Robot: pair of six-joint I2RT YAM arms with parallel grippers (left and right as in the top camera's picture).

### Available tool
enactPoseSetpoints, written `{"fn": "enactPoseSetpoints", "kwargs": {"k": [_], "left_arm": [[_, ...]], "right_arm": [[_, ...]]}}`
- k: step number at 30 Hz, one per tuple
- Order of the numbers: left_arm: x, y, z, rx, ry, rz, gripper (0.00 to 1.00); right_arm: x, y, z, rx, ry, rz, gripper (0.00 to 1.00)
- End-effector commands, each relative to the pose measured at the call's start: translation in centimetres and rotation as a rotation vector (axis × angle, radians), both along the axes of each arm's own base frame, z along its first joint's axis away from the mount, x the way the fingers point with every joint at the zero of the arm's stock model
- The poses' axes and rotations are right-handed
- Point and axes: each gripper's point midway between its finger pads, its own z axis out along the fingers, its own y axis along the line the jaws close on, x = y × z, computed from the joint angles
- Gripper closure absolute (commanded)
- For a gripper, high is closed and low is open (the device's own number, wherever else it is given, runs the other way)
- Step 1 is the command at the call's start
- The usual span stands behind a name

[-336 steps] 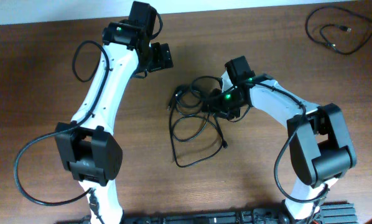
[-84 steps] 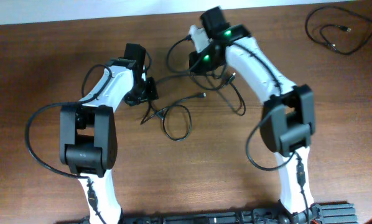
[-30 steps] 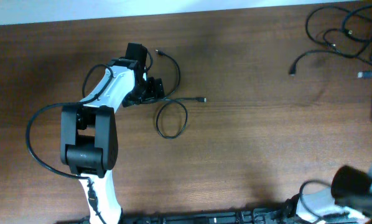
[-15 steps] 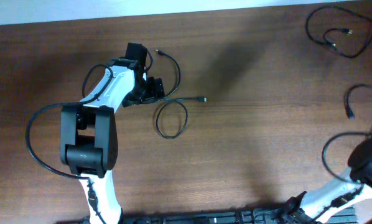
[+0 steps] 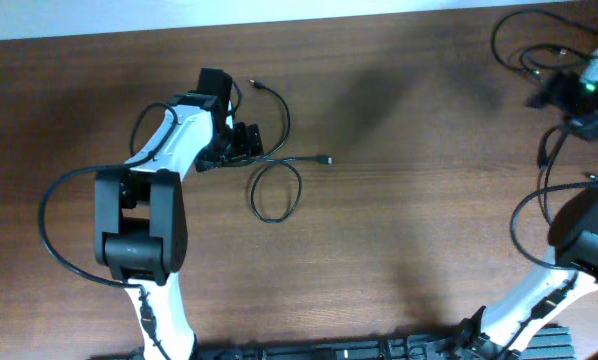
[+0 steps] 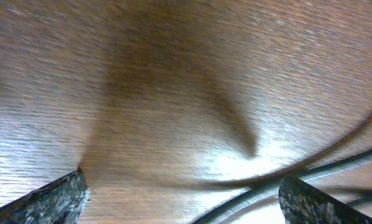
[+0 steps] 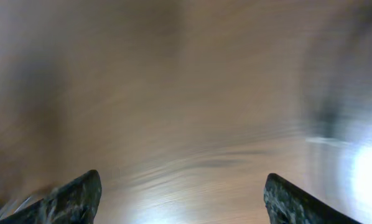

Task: Untangle cables

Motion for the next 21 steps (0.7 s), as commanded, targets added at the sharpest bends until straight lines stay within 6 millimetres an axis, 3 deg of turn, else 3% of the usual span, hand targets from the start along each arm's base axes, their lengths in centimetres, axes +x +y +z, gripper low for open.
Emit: {"fn": "enactPoseSetpoints", "kwargs": {"k": [1,2,3,6,9,12,14,15,16,18,21], "left_arm": [[-1.4,-2.7,-0.9,-0.169,0.104,-0.041,0.01],[-0.8,-2.5,0.1,-0.148,0.083,-0.083,0.01],[0.6,-0.1,2.2,-0.002,0.045,-0.071,0.01],[2.8,3.5,6.1,0.180,-0.026,0.012,0.01],[5.5,7.3,12.8,0.206,-0.146,0.146,0.01],[5.3,10.5,15.1,0.185,-0.166,0.315,0.01],[3.6,13.7,15.4,0.172,-0.109,0.427,0.01],[2.5,14.8,15.1,0.161,-0.062,0.452,0.01],[1.4,15.5,14.9,0.138,-0.016,0.466,0.01],[0.9,15.9,15.6,0.081,-0.016,0.394,0.01],[0.0,16.3,19.0,0.075,-0.093,0.393,0.01]], "right_arm": [[2.3,11.3,2.5,0.198,-0.135,0.314,0.18],[2.4,14.4,2.3,0.190,-0.124,0.397,0.18],[2.3,19.2,2.2,0.187,-0.111,0.509,0.18],[1.6,25.2,2.3,0.162,-0.148,0.725,0.18],[-1.1,33.6,2.3,0.146,-0.194,1.028,0.18],[-3.5,39.4,1.9,0.126,-0.266,1.283,0.17],[-5.2,44.0,1.7,0.117,-0.338,1.432,0.15],[-5.8,46.1,1.5,0.118,-0.366,1.479,0.09],[-6.2,47.8,0.9,0.086,-0.390,1.520,0.08],[-5.8,49.4,-1.0,-0.065,-0.397,1.566,0.08],[-5.4,51.2,-4.9,-0.237,-0.368,1.611,0.05]]}}
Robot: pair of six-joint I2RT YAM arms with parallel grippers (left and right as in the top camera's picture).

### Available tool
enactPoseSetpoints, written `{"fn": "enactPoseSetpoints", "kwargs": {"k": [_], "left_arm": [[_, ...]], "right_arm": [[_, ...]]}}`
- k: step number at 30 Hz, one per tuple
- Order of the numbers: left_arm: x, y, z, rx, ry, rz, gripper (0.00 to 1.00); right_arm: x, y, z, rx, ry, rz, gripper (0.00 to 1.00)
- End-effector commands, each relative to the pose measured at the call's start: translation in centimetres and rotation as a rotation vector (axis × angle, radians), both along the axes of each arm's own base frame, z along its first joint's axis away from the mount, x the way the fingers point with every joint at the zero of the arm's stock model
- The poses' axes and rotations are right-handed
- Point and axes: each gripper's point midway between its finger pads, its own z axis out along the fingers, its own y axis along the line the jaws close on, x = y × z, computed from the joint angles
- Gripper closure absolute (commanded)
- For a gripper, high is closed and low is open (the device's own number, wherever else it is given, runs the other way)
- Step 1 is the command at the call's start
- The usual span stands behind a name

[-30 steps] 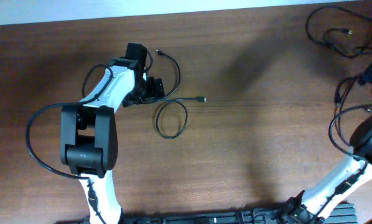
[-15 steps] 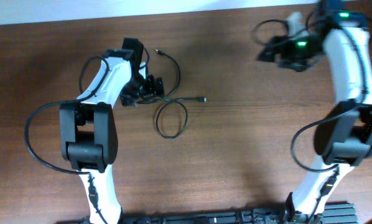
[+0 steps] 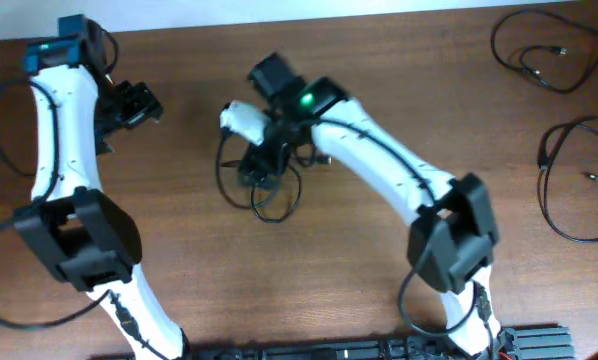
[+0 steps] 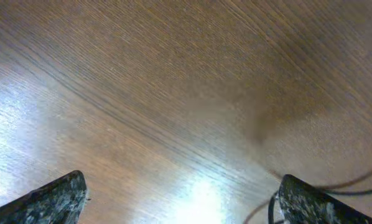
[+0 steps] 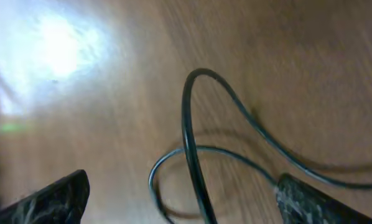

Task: Untangle cables

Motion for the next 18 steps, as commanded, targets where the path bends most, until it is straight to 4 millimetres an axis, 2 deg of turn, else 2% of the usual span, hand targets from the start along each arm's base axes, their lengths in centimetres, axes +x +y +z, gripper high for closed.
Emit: {"fn": "enactPoseSetpoints", "kwargs": {"k": [1,3,4,5,6,8,9,13,15,16,18], "left_arm": [[-1.4,-0.7,7.7,0.020,-0.178,-0.049,0.01],[-2.9,-0.2,10.3,0.093,-0.223,-0.044,0.01],[-4.0,0.2,11.7,0.144,-0.239,-0.037,0.01],[-5.9,0.8,13.2,0.195,-0.261,-0.007,0.01],[-7.1,1.2,13.6,0.220,-0.267,0.023,0.01],[-9.3,1.3,14.0,0.240,-0.295,0.068,0.01],[-10.0,1.2,13.6,0.242,-0.310,0.069,0.01],[-12.2,0.9,9.3,0.226,-0.297,0.114,0.01],[-12.9,0.7,7.4,0.218,-0.244,0.108,0.01],[-13.0,0.7,7.1,0.218,-0.236,0.108,0.01],[-12.9,0.7,7.2,0.218,-0.240,0.108,0.01]], "right_arm": [[1.1,0.2,-4.6,-0.160,-0.080,-0.006,0.05],[1.6,0.7,-5.7,-0.176,-0.108,-0.012,0.09],[2.0,0.9,-5.6,-0.164,-0.121,-0.014,0.10],[2.5,0.7,-5.5,-0.168,-0.139,-0.026,0.06],[3.1,0.3,-5.6,-0.184,-0.154,-0.040,0.01],[3.5,-0.8,-5.9,-0.224,-0.189,0.017,0.02],[3.5,-1.1,-6.0,-0.235,-0.208,0.067,0.02],[2.6,-1.9,-8.7,-0.277,-0.265,0.263,0.02],[3.2,-1.7,-10.3,-0.261,-0.306,0.272,0.01],[3.7,-1.6,-10.6,-0.252,-0.318,0.265,0.01],[4.7,-1.4,-11.1,-0.239,-0.341,0.249,0.07]]}}
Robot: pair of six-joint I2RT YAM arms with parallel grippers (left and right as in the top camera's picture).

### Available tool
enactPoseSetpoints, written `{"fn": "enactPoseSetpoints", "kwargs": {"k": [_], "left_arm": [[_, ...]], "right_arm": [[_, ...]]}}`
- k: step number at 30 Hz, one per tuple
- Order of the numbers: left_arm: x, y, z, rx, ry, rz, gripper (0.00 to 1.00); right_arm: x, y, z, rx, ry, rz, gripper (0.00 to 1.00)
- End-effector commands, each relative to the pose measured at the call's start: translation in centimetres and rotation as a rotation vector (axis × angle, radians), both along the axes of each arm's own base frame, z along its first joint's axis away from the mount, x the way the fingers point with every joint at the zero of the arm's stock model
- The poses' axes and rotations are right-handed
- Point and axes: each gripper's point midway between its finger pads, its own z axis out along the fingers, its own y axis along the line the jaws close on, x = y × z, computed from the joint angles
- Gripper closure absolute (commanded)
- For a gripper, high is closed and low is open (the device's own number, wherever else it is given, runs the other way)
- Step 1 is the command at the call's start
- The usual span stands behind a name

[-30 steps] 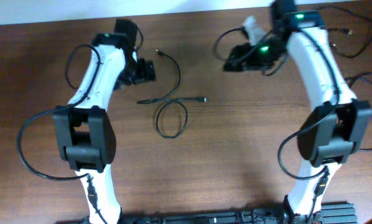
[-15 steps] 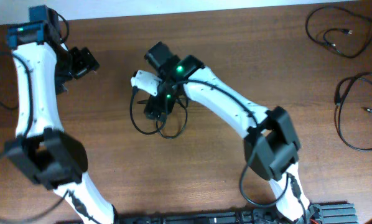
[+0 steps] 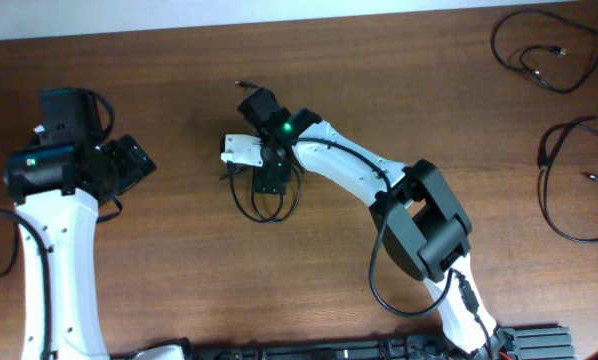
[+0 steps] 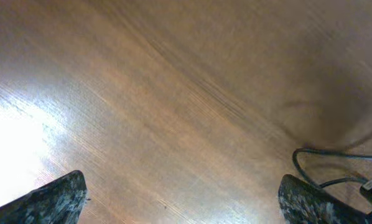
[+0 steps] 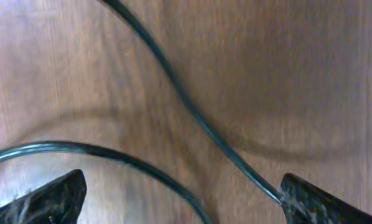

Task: Untangle cables

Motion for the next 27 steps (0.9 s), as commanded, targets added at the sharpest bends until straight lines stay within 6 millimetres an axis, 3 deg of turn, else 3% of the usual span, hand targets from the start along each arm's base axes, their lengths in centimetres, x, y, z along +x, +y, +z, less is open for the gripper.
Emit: {"fn": "enactPoseSetpoints", "kwargs": {"k": [1,2,4,6,8,9,10,12,14,17,19,21,23,27], "left_arm": [[-0.1,0.2,0.5,0.011,-0.027,0.021,0.01],[0.0,0.3,0.6,0.011,-0.031,0.021,0.01],[0.1,0.3,0.6,0.012,-0.037,0.021,0.01],[0.2,0.3,0.7,0.013,-0.043,0.021,0.01],[0.4,0.3,0.7,0.014,-0.049,0.021,0.01],[0.4,0.3,0.7,0.014,-0.049,0.021,0.01],[0.4,0.3,0.7,0.014,-0.049,0.021,0.01],[0.4,0.3,0.7,0.014,-0.049,0.021,0.01],[0.4,0.3,0.7,0.013,-0.048,0.020,0.01],[0.4,0.2,0.7,0.010,-0.048,0.019,0.01],[0.4,0.2,0.7,0.010,-0.048,0.019,0.01],[0.4,0.2,0.7,0.010,-0.049,0.019,0.01],[0.4,0.2,0.7,0.010,-0.048,0.019,0.01],[0.4,0.2,0.7,0.010,-0.048,0.019,0.01]], "right_arm": [[1.1,-0.4,-1.6,-0.008,-0.021,0.008,0.08],[1.3,-0.4,-2.4,-0.009,-0.019,0.006,0.09],[1.1,-0.6,-3.9,-0.023,0.008,0.002,0.23],[0.3,-1.2,-5.0,-0.054,0.048,0.002,0.27],[-1.2,-2.4,-5.7,-0.103,0.110,0.003,0.40],[-1.9,-2.9,-5.9,-0.125,0.139,0.003,0.71],[-2.3,-3.2,-6.0,-0.140,0.157,0.003,0.94],[-2.3,-3.8,-5.8,-0.159,0.165,-0.029,0.96],[-0.1,-4.7,-4.0,-0.168,0.101,-0.154,0.96],[4.2,-7.6,3.7,-0.137,0.004,-0.330,0.96],[7.1,-11.9,10.2,-0.044,-0.047,-0.509,0.96],[8.8,-16.4,13.8,0.002,-0.092,-0.616,0.96],[10.3,-22.5,16.1,0.021,-0.127,-0.739,0.96],[11.6,-32.0,16.9,0.041,-0.130,-0.923,0.96]]}}
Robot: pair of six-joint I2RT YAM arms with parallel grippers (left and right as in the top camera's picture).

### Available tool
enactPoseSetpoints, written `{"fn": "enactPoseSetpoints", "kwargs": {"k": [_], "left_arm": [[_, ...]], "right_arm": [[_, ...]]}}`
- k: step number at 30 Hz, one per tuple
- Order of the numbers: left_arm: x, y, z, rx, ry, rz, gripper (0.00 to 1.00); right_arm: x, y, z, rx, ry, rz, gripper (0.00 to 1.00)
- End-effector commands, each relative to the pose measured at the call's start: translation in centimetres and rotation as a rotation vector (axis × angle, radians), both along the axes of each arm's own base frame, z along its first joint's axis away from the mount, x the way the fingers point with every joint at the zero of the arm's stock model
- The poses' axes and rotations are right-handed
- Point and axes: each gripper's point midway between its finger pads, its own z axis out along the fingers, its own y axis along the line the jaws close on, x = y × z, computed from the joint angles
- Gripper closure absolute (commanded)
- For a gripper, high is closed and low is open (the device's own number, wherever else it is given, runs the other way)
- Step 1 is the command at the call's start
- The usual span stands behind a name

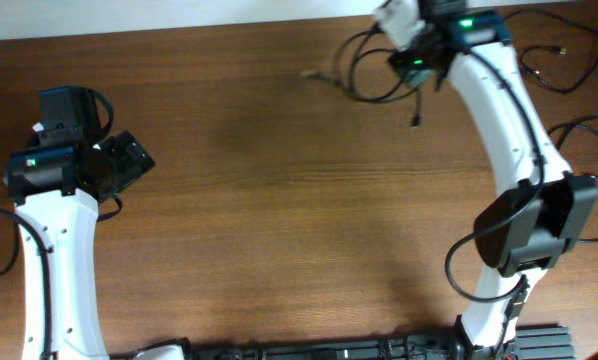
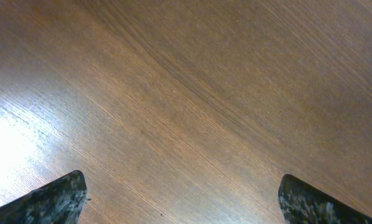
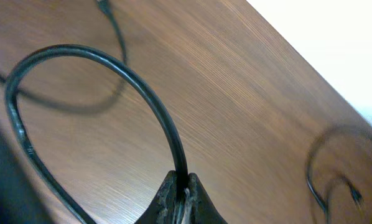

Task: Untangle cables

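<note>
A black cable (image 1: 364, 62) hangs in loops near the table's back edge, its loose end (image 1: 309, 72) trailing left and blurred. My right gripper (image 1: 419, 62) is shut on it. In the right wrist view the jaws (image 3: 181, 190) pinch the cable, and its loop (image 3: 105, 62) arches away over the wood. My left gripper (image 1: 137, 160) stands at the table's left side. In the left wrist view it is open (image 2: 183, 205) over bare wood, with nothing between its fingers.
A coiled black cable (image 1: 544, 50) lies at the back right corner, also visible in the right wrist view (image 3: 335, 174). A second cable (image 1: 574, 185) lies at the right edge. The wooden table (image 1: 299, 220) ends at a white strip along the back.
My right gripper was open low over the cable's loops left of the table's middle. Now it is shut on that cable and holds it up near the back right. The left arm has not moved.
First my left gripper stood open at the cable left of centre while the right arm was at the far right corner. Then the left arm was off to the left and the right gripper hung open over the cable. Now the right gripper holds it at the back right.
</note>
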Motion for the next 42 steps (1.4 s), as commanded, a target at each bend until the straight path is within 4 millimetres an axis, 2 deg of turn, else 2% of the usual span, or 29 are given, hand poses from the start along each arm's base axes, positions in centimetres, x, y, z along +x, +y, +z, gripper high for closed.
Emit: {"fn": "enactPoseSetpoints", "kwargs": {"k": [1,3,6,9,12,13,14,15,16,19,20,23,24,25,26,27,28,32,34,36,37,39,40,42], "left_arm": [[-0.3,0.1,0.4,0.005,-0.018,0.015,0.01],[-0.3,0.1,0.4,0.005,-0.018,0.015,0.01],[-0.3,0.1,0.4,0.005,-0.018,0.015,0.01],[-0.3,0.1,0.4,0.005,-0.018,0.015,0.01],[-0.3,0.1,0.4,0.005,-0.018,0.015,0.01],[-0.3,0.1,0.4,0.005,-0.018,0.015,0.01],[-0.3,0.1,0.4,0.005,-0.018,0.015,0.01],[-0.3,0.1,0.4,0.005,-0.018,0.015,0.01],[-0.3,0.1,0.4,0.005,-0.018,0.015,0.01],[-0.3,0.1,0.4,0.005,-0.018,0.015,0.01],[-0.3,0.1,0.4,0.005,-0.018,0.015,0.01],[-0.3,0.1,0.4,0.005,-0.018,0.015,0.01],[-0.3,0.1,0.4,0.005,-0.018,0.015,0.01],[-0.3,0.1,0.4,0.005,-0.018,0.015,0.01],[-0.3,0.1,0.4,0.005,-0.018,0.015,0.01],[-0.3,0.1,0.4,0.005,-0.018,0.015,0.01],[-0.3,0.1,0.4,0.005,-0.018,0.015,0.01],[-0.3,0.1,0.4,0.005,-0.018,0.015,0.01],[-0.3,0.1,0.4,0.005,-0.018,0.015,0.01],[-0.3,0.1,0.4,0.005,-0.018,0.015,0.01],[-0.3,0.1,0.4,0.005,-0.018,0.015,0.01],[-0.3,0.1,0.4,0.005,-0.018,0.015,0.01],[-0.3,0.1,0.4,0.005,-0.018,0.015,0.01],[-0.3,0.1,0.4,0.005,-0.017,0.015,0.01]], "right_arm": [[0.2,-3.0,0.5,0.089,-0.003,-0.050,0.96],[0.9,-3.2,0.8,0.184,-0.024,-0.028,0.96],[2.3,-4.5,-0.6,0.190,-0.035,-0.050,0.96],[3.9,-5.7,-4.6,0.138,-0.002,-0.086,0.96],[5.9,-7.1,-9.6,0.123,0.019,-0.116,0.96],[6.2,-7.6,-10.5,0.125,0.024,-0.127,0.86],[6.2,-8.4,-11.8,0.136,0.042,-0.141,0.41],[6.1,-8.7,-12.1,0.140,0.050,-0.145,0.08],[6.0,-8.6,-12.0,0.145,0.053,-0.144,0.01],[5.6,-7.4,-9.4,0.238,0.038,-0.178,0.01],[5.0,-7.0,-6.9,0.268,0.021,-0.185,0.01],[3.5,-6.9,-1.3,0.319,-0.033,-0.259,0.01],[2.7,-6.8,0.5,0.329,-0.050,-0.269,0.01],[0.9,-6.7,3.5,0.340,-0.069,-0.282,0.01],[-0.6,-6.4,5.3,0.346,-0.072,-0.276,0.01],[-3.5,-6.0,7.6,0.362,-0.054,-0.291,0.01],[-5.1,-5.9,8.5,0.367,-0.040,-0.303,0.01],[-14.6,-5.2,13.1,0.386,0.007,-0.318,0.01],[-17.8,-4.8,14.8,0.390,-0.038,-0.311,0.01],[-22.1,-4.3,15.5,0.392,-0.094,-0.301,0.01],[-24.0,-4.1,15.0,0.403,-0.122,-0.310,0.01],[-26.2,-3.8,13.8,0.419,-0.192,-0.311,0.01],[-27.6,-3.7,12.4,0.436,-0.264,-0.312,0.01],[-28.3,-3.6,10.4,0.466,-0.374,-0.311,0.01]]}}
